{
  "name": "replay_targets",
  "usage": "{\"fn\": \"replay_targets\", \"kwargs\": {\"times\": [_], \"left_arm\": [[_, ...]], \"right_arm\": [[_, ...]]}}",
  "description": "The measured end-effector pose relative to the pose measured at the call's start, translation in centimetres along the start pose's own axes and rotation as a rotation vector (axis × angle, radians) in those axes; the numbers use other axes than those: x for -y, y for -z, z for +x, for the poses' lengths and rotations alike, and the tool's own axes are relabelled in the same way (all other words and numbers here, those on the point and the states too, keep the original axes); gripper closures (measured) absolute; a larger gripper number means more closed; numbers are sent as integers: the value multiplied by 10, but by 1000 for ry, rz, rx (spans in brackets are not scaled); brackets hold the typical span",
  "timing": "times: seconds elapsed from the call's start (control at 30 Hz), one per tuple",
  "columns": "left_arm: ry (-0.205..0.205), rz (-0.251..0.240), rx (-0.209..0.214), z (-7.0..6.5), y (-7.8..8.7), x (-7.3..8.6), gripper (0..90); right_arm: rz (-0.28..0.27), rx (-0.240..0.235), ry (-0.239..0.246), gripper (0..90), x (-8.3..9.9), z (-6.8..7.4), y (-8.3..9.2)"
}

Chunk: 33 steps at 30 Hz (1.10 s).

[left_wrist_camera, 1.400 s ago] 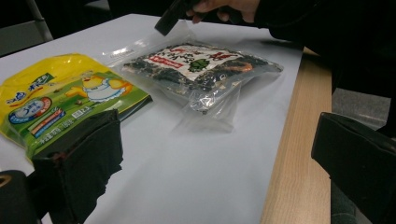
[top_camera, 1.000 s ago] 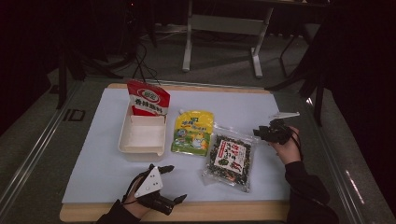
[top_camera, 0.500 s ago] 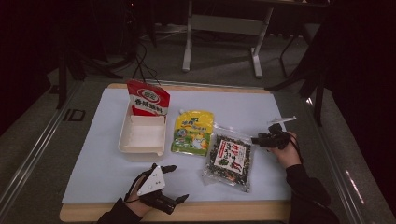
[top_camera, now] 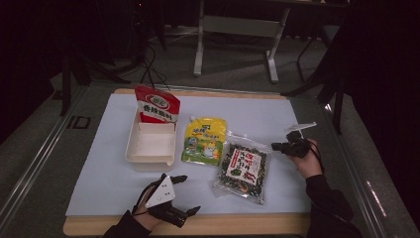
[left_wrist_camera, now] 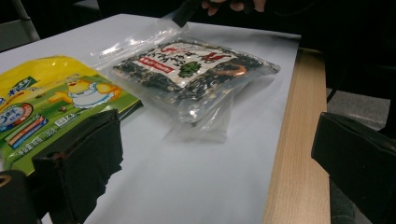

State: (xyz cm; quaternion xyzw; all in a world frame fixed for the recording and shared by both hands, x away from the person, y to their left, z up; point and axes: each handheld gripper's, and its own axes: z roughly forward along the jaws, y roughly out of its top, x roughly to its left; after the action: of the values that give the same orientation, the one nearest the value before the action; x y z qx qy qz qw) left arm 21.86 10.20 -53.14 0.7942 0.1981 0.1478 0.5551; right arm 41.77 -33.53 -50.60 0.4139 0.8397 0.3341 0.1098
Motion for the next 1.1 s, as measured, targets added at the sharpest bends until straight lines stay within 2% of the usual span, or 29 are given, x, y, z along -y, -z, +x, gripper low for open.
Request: {"fn": "replay_targets", "kwargs": {"times": [0.23, 0.37, 0.5, 0.63, 0.8, 1.0, 1.1], "left_arm": [[7, -4, 2, 1, 0, -1, 31], [10, -6, 3, 1, 0, -1, 31], [10, 2, 1, 1, -1, -2, 31], [10, 19, -22, 2, -2, -3, 31], [28, -7, -43, 6, 0, -6, 35], [80, 32, -85, 9, 4, -14, 47], [106, 16, -74, 10, 6, -18, 46]], "right_arm": [[-59, 51, 35, 898, -10, 4, 28], [-117, 52, 71, 898, -17, 9, 45], [-148, 67, 103, 900, -25, 18, 54], [-176, 56, 147, 900, -33, 30, 61], [-196, 39, 201, 900, -41, 47, 65], [-241, 7, 270, 900, -52, 70, 76], [-255, -15, 308, 900, -57, 83, 81]]}}
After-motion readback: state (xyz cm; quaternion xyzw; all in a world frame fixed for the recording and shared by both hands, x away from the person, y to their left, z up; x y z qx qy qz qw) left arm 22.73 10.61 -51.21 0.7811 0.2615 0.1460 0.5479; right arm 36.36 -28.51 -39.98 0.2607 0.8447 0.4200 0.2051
